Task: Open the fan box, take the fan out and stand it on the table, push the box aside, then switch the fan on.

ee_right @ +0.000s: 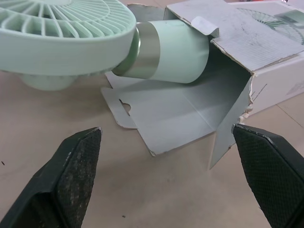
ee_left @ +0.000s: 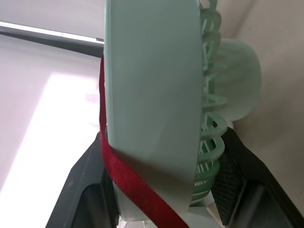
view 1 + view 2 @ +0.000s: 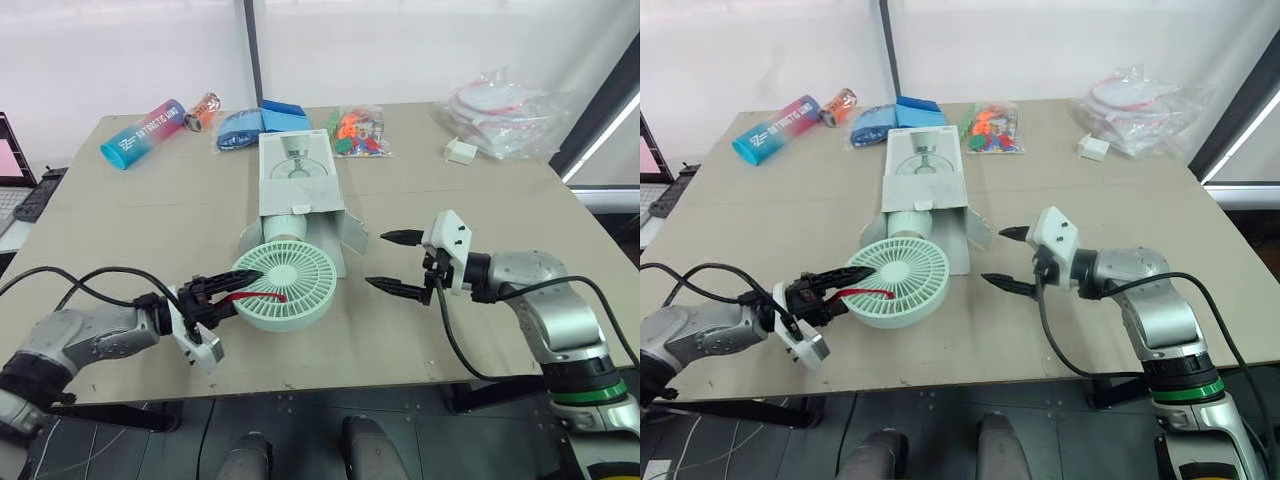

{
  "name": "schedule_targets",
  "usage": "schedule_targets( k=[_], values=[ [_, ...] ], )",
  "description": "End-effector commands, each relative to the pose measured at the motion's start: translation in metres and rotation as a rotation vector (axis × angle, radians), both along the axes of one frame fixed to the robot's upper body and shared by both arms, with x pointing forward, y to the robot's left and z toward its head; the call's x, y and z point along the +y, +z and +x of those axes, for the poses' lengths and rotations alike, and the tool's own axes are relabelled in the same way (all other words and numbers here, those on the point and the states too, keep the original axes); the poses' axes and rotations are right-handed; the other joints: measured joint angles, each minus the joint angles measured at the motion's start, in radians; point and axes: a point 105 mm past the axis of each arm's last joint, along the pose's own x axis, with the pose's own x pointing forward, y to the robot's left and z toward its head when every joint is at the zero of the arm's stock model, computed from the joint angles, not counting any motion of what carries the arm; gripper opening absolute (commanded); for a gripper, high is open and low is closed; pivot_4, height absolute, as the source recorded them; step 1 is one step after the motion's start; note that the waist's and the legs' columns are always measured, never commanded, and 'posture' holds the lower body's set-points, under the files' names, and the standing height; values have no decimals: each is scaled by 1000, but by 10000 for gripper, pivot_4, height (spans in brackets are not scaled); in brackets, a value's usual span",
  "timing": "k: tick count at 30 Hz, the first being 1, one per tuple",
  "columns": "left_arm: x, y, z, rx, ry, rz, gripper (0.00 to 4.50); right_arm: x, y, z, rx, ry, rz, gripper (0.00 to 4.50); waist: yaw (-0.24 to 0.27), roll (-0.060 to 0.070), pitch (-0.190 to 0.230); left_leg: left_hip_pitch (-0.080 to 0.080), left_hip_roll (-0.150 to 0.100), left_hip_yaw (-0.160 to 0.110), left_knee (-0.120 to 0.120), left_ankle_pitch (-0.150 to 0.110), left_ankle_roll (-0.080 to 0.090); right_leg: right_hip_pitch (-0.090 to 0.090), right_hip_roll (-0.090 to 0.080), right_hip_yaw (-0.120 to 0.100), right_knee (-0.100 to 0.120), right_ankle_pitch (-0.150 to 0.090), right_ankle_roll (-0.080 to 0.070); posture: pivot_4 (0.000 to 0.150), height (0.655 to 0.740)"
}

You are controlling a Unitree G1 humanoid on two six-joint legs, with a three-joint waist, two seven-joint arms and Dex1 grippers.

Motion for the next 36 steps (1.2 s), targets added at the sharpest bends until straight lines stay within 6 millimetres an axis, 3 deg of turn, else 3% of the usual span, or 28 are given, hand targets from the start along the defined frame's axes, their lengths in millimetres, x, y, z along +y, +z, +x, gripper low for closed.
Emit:
schedule_targets(
  k=[1, 5, 16, 20, 25, 30, 36],
  values=[
    [-1, 18, -8, 58, -8, -64, 19015, 1, 11, -5, -37, 29, 4, 45000, 0, 0, 0, 0, 0, 0, 0, 0, 0, 0, 0, 0, 0, 0, 0, 1500, 7400],
    [0, 18, -21, 193, -1, -42, 19015, 0, 12, -6, -35, 36, 1, 45000, -1, 0, 0, 0, 0, 0, 0, 0, 1, 0, 0, 0, 0, 0, 0, 1500, 7400],
    [-7, 57, -59, 738, -23, -229, 19015, 10, 14, 0, -36, 86, -7, 45000, -2, 1, 0, 4, 3, 3, 0, -2, 4, 3, 3, 2, 0, -1, -1, 1500, 7400],
    [0, 71, -56, 818, 23, -287, 19015, 13, 16, 4, -40, 102, -4, 45000, -2, 2, 0, 5, 4, 3, 0, -3, 5, 5, 4, 2, -1, -1, -1, 1500, 7400],
    [12, 70, -63, 910, 77, -279, 19015, 17, 16, 7, -39, 125, -4, 45000, -5, 2, 0, 6, 5, 5, 0, -5, 8, 5, 6, 3, -2, -2, -2, 1500, 7400],
    [36, 94, -44, 887, 187, -389, 19015, 22, 15, 9, -38, 150, -3, 45000, -4, 3, 1, 7, 6, 5, 0, -5, 9, 6, 8, 4, -2, -2, -3, 1500, 7400],
    [60, 114, -37, 934, 280, -483, 19015, 33, 24, 12, -36, 195, 47, 45000, -6, 3, 2, 8, 6, 5, 1, -5, 9, 6, 9, 5, -2, -2, -3, 1500, 7400]
  ],
)
